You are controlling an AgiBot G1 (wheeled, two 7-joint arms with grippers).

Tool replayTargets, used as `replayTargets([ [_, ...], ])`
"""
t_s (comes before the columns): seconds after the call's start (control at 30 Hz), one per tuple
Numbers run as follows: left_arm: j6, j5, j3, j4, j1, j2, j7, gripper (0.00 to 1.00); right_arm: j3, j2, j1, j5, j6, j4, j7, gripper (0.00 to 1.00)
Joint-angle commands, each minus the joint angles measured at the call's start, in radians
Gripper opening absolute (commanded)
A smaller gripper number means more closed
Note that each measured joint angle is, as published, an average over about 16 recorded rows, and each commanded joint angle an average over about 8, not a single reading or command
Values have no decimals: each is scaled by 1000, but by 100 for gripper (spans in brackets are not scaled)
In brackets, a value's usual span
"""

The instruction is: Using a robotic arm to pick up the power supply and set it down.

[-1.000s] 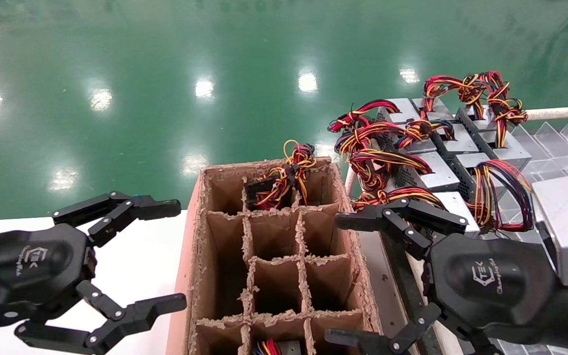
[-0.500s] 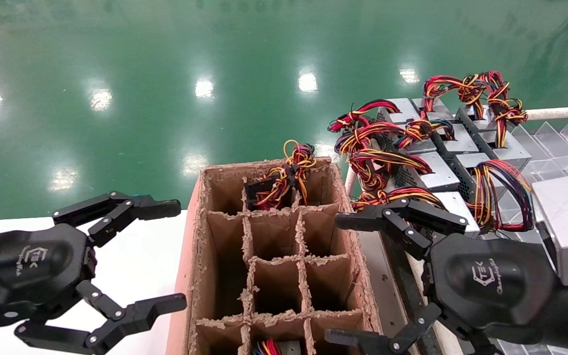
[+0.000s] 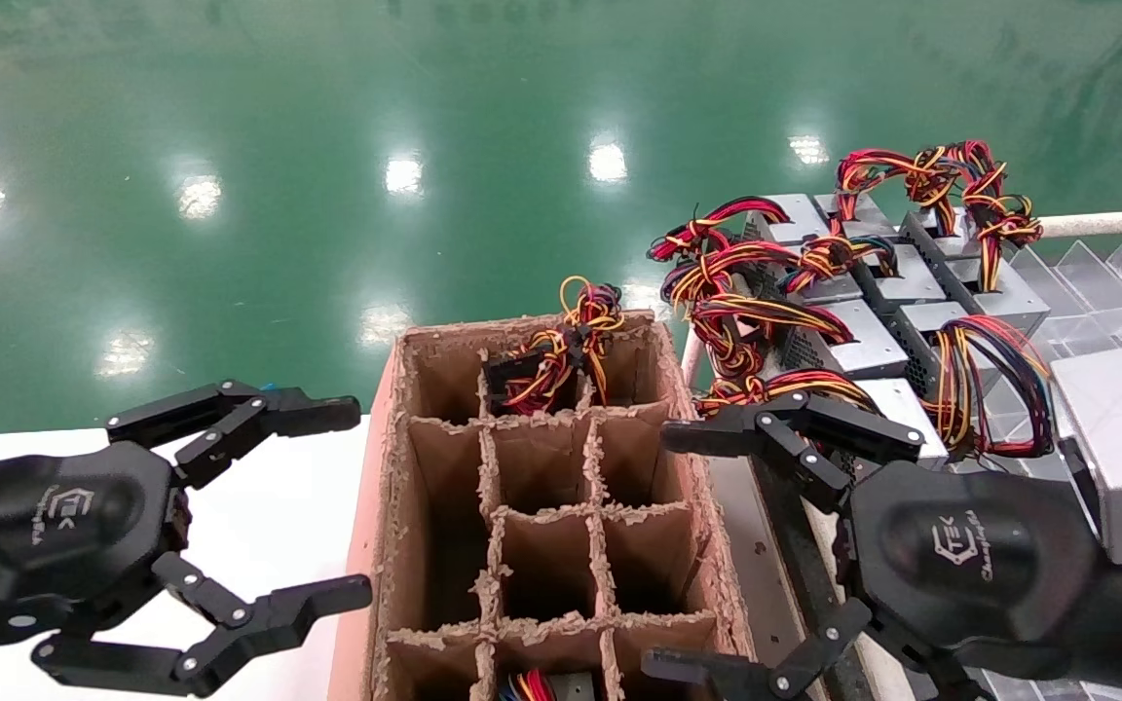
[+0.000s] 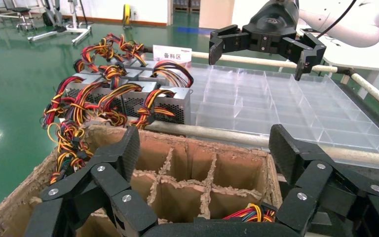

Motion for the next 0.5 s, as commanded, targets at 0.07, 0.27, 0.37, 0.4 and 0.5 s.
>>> replayTargets([
  [0.07,0,0,0,0,0,0,0,0,2,-6,10,-17,14,-11,-19,100],
  [0.27,0,0,0,0,0,0,0,0,-8,-73,71,-140,129,-82,-122,100],
  [0.37,0,0,0,0,0,0,0,0,-22,-121,108,-198,185,-146,-162,100],
  [0.4,0,0,0,0,0,0,0,0,-29,-138,122,-217,201,-170,-177,100],
  [0.5,0,0,0,0,0,0,0,0,-51,-190,165,-269,233,-248,-219,100],
])
